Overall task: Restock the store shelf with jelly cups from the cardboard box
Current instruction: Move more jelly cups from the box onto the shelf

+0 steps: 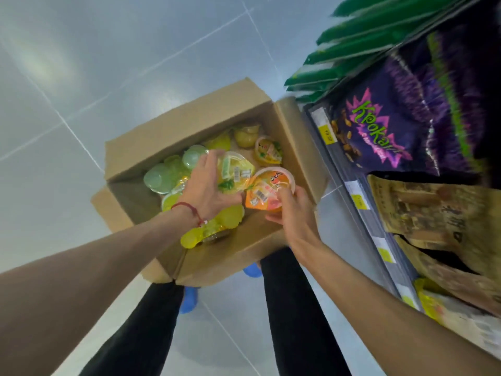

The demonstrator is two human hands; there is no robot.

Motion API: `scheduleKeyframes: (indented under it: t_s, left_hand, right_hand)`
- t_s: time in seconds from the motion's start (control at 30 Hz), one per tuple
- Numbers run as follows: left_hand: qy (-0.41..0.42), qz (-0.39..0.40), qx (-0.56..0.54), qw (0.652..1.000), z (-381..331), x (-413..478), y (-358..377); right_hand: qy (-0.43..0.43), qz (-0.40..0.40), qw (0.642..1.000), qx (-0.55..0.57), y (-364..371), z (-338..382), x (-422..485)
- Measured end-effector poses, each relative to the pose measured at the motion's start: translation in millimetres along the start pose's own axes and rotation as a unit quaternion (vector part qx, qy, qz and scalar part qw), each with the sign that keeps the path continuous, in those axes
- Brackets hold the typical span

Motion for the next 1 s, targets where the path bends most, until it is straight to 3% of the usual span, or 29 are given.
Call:
scheduleKeyframes:
  t_s: [0.23, 0.53, 0.83, 1.0]
  left_hand:
    - [0.099, 0.036, 0.053, 0.993, -74, -91, -77]
    - [0.221, 0.046, 0.112, 0.968, -179, -231, -127]
    - [0.279, 0.004, 0.075, 0.957, -267, -393, -144]
    - [0.336, -0.018, 0.073, 0.939, -310, -504, -137]
  right_hand:
    - [-0.061, -0.093, 0.984, 0.142, -20, 71, -105]
    - [-0.112, -0.134, 0.938, 0.300, -61, 119, -249]
    - [-0.197, -0.139, 0.892, 0.382, -159, 152, -385]
    - [-0.278, -0.111, 0.888, 0.348, -213, 174, -475]
Point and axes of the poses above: each hand's wrist, its own x-axis towards the middle knuckle, its own y-axis out of the palm, z = x × y, the point moved 9 cm from there along x, towards the middle knuckle, and after that the axes turned 13 degrees about -y, right-handed, at the moved point
